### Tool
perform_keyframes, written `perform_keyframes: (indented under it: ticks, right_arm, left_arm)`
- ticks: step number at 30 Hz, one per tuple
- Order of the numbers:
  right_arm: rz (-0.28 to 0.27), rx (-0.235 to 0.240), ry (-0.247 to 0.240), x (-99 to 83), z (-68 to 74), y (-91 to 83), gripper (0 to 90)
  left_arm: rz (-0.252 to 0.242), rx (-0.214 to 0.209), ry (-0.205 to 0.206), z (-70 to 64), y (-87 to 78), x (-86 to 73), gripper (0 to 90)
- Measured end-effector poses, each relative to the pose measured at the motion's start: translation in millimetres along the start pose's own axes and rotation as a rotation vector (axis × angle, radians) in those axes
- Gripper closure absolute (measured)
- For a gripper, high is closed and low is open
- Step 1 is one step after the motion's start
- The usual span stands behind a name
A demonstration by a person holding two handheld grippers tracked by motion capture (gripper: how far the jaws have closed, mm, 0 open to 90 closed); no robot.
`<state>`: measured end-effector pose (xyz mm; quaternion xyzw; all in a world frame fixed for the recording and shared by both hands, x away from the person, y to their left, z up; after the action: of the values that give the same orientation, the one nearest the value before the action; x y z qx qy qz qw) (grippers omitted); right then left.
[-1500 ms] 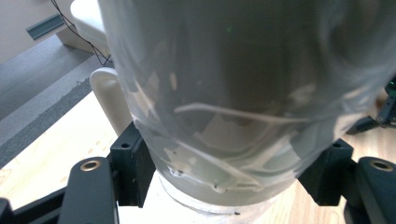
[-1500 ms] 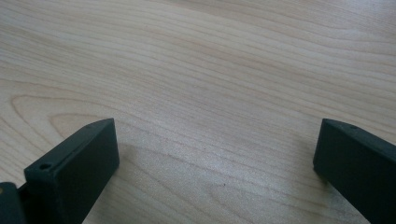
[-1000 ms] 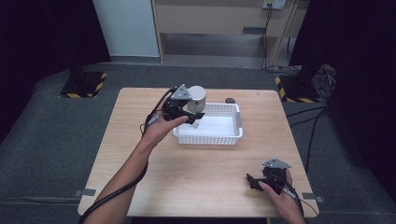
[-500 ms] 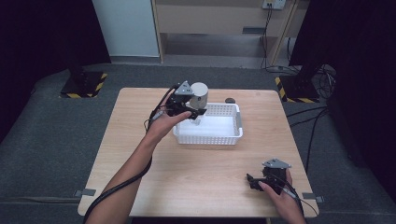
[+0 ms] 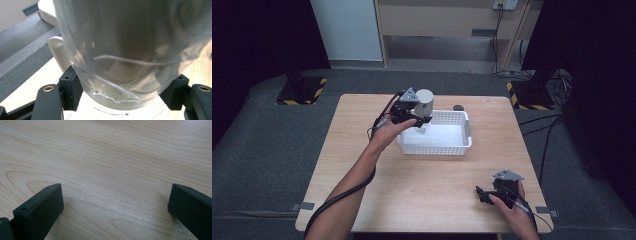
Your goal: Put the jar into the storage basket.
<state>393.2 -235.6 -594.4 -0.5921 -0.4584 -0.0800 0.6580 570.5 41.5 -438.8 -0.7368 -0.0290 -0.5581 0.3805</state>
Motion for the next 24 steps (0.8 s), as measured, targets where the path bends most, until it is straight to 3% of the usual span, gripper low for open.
perform_keyframes:
  ticks: [10, 17, 24]
  right_arm:
    - [-0.001, 0.0, 0.002, 0.1, 0.1, 0.1, 0.4]
    - [-0.001, 0.0, 0.002, 0.1, 0.1, 0.0, 0.4]
    - [-0.001, 0.0, 0.003, 0.1, 0.2, 0.1, 0.4]
  left_arm:
    - [0.016, -0.001, -0.025, 6.4, 8.2, -19.5, 29.5]
    - [0.001, -0.008, -0.033, 10.3, 11.8, -31.0, 29.5]
    - [0.033, 0.007, -0.056, 14.0, 15.6, -44.4, 29.5]
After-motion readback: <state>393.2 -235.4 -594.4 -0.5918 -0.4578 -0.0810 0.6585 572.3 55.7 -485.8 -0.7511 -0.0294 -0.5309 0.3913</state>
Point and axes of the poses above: each handheld gripper's, and its own axes: y roughly forward along the jaws, x roughly out of its top, z roughly to its left, the point moved 8 cm from there along y, roughly forward along the jaws, and after that the axes turned 10 degrees about -y, right-handed, at the moved point
